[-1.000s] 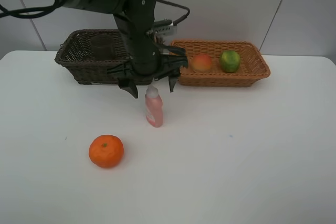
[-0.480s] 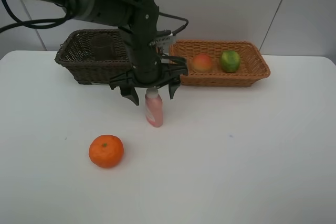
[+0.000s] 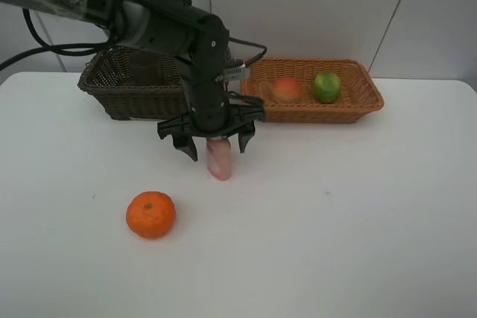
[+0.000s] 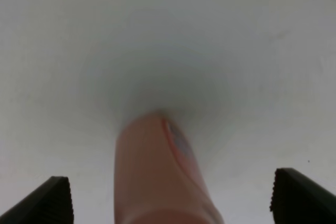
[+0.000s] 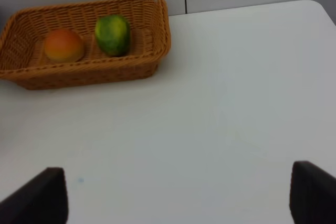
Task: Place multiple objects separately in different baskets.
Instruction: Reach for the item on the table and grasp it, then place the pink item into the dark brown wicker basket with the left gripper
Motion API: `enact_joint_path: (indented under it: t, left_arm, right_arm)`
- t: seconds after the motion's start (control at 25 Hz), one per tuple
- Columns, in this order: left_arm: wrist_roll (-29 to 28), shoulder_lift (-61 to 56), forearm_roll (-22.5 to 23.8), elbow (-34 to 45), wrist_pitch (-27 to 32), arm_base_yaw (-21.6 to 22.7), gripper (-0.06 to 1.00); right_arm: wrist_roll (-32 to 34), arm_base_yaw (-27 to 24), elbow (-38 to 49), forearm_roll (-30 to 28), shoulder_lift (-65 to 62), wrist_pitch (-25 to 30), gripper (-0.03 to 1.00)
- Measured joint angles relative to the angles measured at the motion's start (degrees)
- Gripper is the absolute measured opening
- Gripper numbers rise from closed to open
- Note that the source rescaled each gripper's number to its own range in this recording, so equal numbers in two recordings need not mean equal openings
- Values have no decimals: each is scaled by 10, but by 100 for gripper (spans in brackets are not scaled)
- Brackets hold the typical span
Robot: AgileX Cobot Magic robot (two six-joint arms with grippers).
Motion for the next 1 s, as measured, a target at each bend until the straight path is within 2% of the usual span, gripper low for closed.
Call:
enact_joint_path:
  t: [0.12, 0.24, 1.0]
  left_arm:
    - [0, 3, -2, 0, 0, 0, 73]
    - [0, 4, -2, 0, 1, 0, 39]
    - [0, 4, -2, 0, 0, 0, 38]
  right_arm:
    - [0, 0, 0, 0, 0, 0, 85]
    - [0, 0, 0, 0, 0, 0, 85]
    - [0, 0, 0, 0, 0, 0, 85]
